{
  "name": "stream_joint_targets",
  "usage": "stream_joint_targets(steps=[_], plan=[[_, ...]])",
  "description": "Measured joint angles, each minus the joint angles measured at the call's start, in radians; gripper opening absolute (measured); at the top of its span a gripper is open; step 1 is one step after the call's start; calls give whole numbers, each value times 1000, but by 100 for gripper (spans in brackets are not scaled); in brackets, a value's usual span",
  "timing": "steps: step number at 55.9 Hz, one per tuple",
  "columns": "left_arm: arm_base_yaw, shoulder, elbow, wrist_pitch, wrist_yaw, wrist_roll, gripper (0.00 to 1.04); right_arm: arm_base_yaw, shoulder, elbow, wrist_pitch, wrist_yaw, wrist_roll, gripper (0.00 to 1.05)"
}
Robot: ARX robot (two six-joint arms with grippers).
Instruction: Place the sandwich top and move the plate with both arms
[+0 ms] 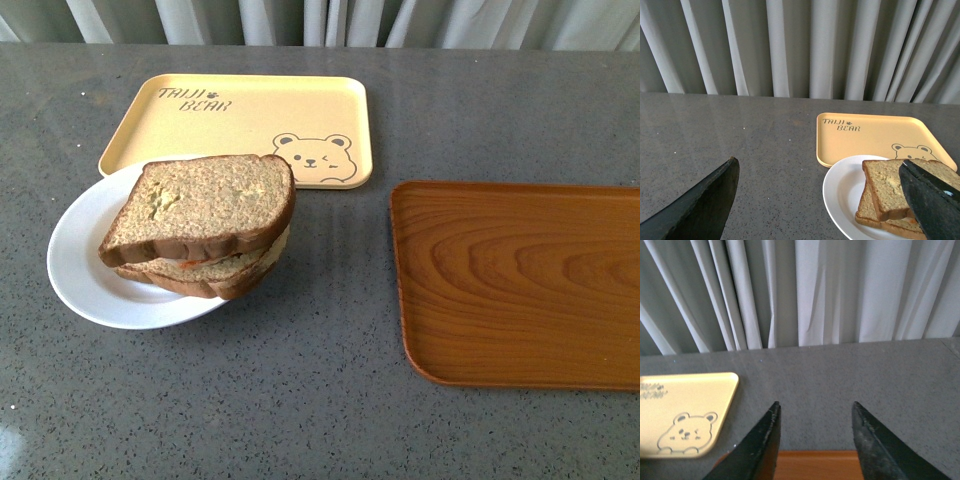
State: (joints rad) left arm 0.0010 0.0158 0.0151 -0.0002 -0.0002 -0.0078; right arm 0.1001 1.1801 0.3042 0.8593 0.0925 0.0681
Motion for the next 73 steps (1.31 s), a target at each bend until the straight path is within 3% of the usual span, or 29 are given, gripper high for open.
stream_joint_targets(steps=[13,16,22,41,47,73], plan=[[0,0,0,0,0,0,96,-30,-126,-102,-13,-27,-48,1],[0,0,0,0,0,0,96,-64,-156,-124,-25,-79,-58,2],[0,0,0,0,0,0,96,-96,-218,-163,-51,-85,-59,2],[0,0,0,0,0,0,96,-98,-405,-240,-163,-93,-62,2],[0,0,0,0,0,0,96,-98,-420,-278,-128,-93,-62,2],[0,0,0,0,0,0,96,-98,-685,-282,-372,-93,-62,2]])
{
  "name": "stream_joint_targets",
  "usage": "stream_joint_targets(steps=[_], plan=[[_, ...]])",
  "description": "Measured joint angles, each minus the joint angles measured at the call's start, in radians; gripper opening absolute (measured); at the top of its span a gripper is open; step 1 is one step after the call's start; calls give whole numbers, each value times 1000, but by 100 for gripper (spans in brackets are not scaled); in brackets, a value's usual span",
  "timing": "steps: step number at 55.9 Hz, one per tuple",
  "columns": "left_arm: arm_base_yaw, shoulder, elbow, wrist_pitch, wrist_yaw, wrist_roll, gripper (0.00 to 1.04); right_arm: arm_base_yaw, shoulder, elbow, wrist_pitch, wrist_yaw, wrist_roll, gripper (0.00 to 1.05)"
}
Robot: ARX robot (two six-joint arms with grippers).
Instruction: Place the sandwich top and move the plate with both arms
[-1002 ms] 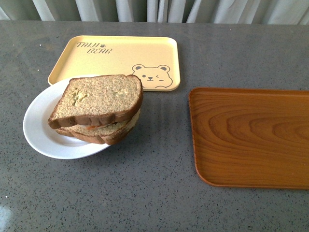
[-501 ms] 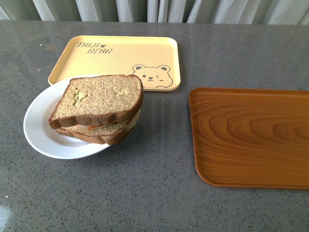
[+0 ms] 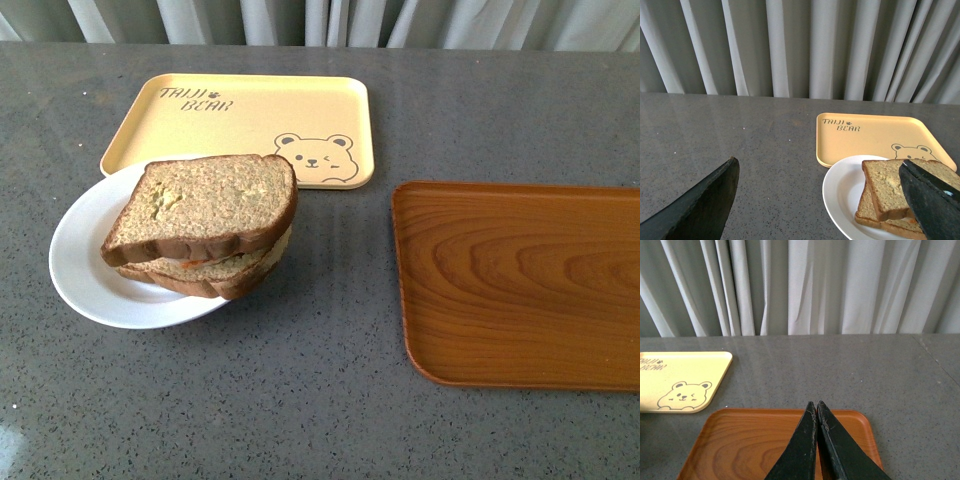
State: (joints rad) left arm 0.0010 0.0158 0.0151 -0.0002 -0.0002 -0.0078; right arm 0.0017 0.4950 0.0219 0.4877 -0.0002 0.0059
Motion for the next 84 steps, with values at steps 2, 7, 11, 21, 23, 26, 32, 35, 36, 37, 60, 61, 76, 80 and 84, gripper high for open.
stream_joint_targets(steps=[2,7,11,21,23,26,32,35,36,37,60,61,76,80,84], plan=[[0,0,0,0,0,0,96,0,-18,0,-16,0,0,2],[0,0,0,0,0,0,96,0,-61,0,-57,0,0,2],[0,0,0,0,0,0,96,0,-90,0,-85,0,0,2],[0,0,0,0,0,0,96,0,-173,0,-166,0,0,2],[0,0,0,0,0,0,96,0,-185,0,-177,0,0,2],[0,0,0,0,0,0,96,0,-202,0,-192,0,0,2],[0,0,0,0,0,0,96,0,-230,0,-222,0,0,2],[0,0,0,0,0,0,96,0,-246,0,-238,0,0,2],[0,0,0,0,0,0,96,0,-249,0,-241,0,0,2],[0,0,0,0,0,0,96,0,-255,0,-247,0,0,2],[0,0,0,0,0,0,96,0,-485,0,-483,0,0,2],[0,0,0,0,0,0,96,0,-485,0,-483,0,0,2],[0,0,0,0,0,0,96,0,-489,0,-485,0,-2,6],[0,0,0,0,0,0,96,0,-489,0,-486,0,-2,20],[0,0,0,0,0,0,96,0,-489,0,-486,0,-2,36]])
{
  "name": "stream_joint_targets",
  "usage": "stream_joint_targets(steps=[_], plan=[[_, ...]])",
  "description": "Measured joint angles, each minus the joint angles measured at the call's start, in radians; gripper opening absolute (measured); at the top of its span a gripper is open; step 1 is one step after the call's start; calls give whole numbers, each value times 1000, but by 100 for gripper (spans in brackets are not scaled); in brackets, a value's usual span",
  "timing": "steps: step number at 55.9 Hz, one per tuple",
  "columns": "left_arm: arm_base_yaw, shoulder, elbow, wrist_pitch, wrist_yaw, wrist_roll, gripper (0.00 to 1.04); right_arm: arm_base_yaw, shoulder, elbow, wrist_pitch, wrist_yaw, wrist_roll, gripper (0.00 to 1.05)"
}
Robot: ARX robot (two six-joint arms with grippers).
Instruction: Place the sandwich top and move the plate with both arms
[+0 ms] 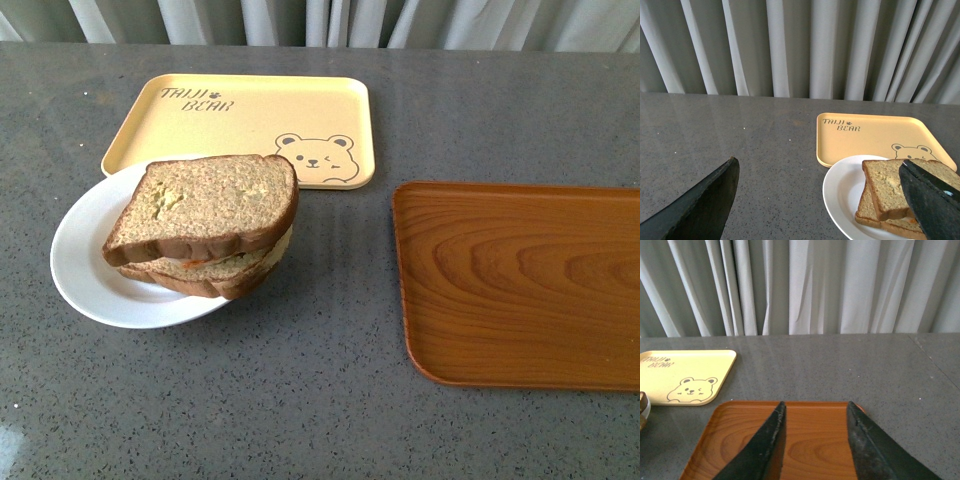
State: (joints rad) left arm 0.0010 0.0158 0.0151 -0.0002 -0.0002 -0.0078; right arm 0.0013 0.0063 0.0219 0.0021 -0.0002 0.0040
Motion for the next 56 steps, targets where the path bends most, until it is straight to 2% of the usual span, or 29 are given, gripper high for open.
stream_joint_targets(steps=[4,7,11,17,22,29,39,56], plan=[[6,11,6,-21,25,-19,96,0,0,0,0,0,0,50],[52,80,62,-165,162,-96,96,0,0,0,0,1,0,59],[126,219,114,-240,299,-174,96,0,0,0,0,-1,0,69],[261,421,150,-140,463,-208,96,0,-1,0,0,0,0,86],[341,568,180,-25,555,-207,96,0,-1,0,0,0,0,97],[421,839,234,183,674,-202,96,0,-1,0,0,0,0,96],[436,1304,330,453,811,-196,96,0,-1,0,0,0,0,96],[425,1648,466,536,909,-169,96,0,-1,0,-1,0,0,96]])
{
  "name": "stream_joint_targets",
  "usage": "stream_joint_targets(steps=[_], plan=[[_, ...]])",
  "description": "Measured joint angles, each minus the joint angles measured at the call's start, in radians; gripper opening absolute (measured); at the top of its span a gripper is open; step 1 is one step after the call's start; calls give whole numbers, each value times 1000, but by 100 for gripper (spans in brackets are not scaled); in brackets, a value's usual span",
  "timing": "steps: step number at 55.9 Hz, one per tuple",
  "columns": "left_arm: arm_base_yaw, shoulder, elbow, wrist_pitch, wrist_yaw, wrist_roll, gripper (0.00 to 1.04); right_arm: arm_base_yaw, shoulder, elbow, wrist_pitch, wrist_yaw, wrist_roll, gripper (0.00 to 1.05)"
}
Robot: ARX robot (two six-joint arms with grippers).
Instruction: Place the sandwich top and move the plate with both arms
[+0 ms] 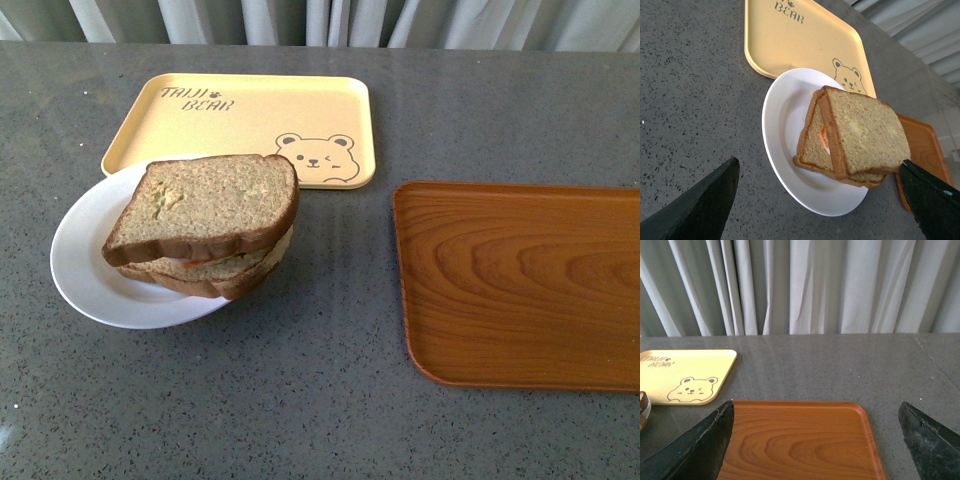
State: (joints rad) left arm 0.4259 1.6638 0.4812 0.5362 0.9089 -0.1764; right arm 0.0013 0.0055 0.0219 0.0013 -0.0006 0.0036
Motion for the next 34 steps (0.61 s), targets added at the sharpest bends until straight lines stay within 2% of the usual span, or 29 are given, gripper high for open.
stream_joint_targets(steps=[22,34], plan=[[26,244,153,-63,38,81,96,0,0,0,0,0,0,96],[18,328,222,-23,40,-20,96,0,0,0,0,0,0,96]])
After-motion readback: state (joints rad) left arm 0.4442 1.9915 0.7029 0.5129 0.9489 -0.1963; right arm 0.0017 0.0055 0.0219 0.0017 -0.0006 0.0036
